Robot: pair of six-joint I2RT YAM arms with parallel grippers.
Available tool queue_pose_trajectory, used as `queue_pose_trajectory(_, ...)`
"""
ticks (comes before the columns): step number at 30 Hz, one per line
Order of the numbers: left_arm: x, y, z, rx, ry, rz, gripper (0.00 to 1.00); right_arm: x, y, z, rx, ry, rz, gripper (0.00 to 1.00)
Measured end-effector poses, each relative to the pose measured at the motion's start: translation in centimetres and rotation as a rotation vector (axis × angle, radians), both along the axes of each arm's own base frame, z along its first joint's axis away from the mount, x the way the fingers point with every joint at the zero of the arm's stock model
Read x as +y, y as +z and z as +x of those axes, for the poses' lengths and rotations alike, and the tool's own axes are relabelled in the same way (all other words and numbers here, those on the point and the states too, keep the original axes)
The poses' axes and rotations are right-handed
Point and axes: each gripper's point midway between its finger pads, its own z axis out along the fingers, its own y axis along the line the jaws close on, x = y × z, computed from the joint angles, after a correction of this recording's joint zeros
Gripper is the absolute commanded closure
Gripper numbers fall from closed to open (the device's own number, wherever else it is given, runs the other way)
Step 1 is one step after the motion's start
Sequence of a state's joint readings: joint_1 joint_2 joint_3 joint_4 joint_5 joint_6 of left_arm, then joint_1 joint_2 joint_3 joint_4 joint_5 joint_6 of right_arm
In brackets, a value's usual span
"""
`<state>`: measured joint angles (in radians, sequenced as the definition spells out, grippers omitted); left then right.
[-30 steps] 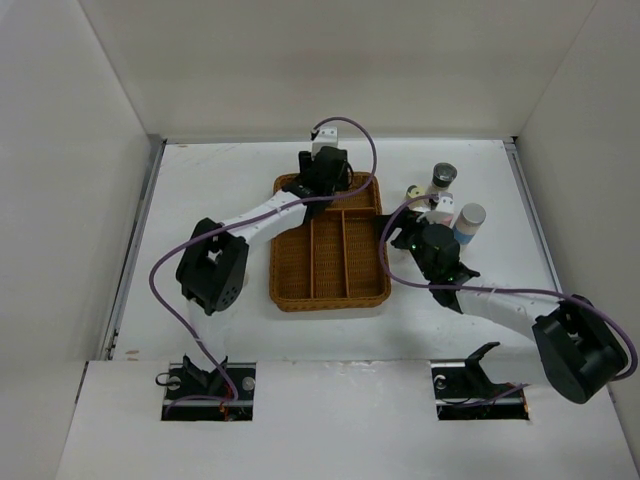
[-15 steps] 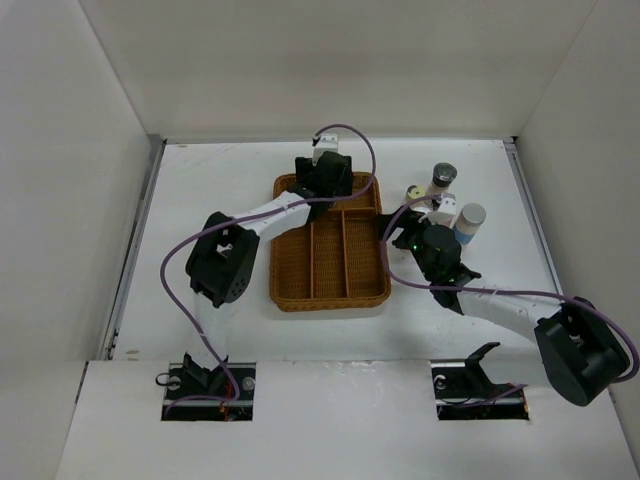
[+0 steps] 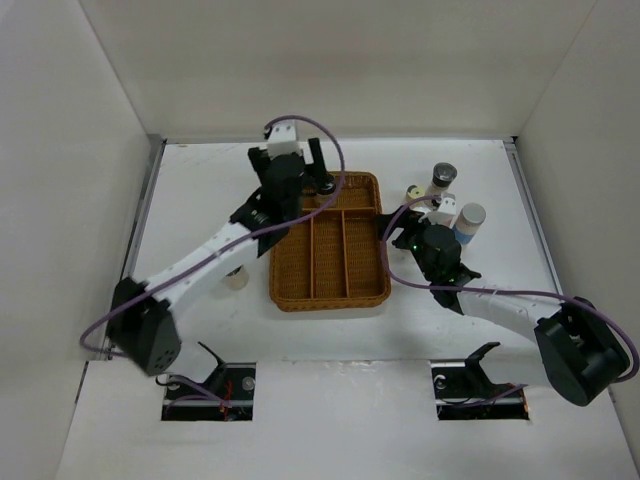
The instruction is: Organize the condiment bottles
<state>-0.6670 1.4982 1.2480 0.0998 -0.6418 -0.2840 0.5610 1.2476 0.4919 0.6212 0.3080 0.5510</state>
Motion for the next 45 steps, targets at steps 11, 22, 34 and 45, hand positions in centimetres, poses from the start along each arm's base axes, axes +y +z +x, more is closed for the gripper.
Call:
queue_pose_trajectory(11,10.6,-1.8,-15.6,-0.029,0.187,0.003,0.15,0.0,-0.2,0.0,0.004,0.0,-0.002,0.14)
queue_pose_trajectory(22,16.8,-11.2,-17.2,0.234,0.365,-0.017,0.1,0.0,-0.5,0.1,0.012,0.0,-0.008,0.13)
queue_pose_trajectory(34,16.7,-15.7,-16.9,0.347,0.347,-0.005,0.12,0.1,-0.9,0.1,0.019,0.001,-0.013,0.13)
queue_pose_trajectory(45,18.1,-19.0,-15.7,0.389,0.408,0.022,0.33,0.2,-0.9,0.1,0.019,0.003,-0.014,0.13)
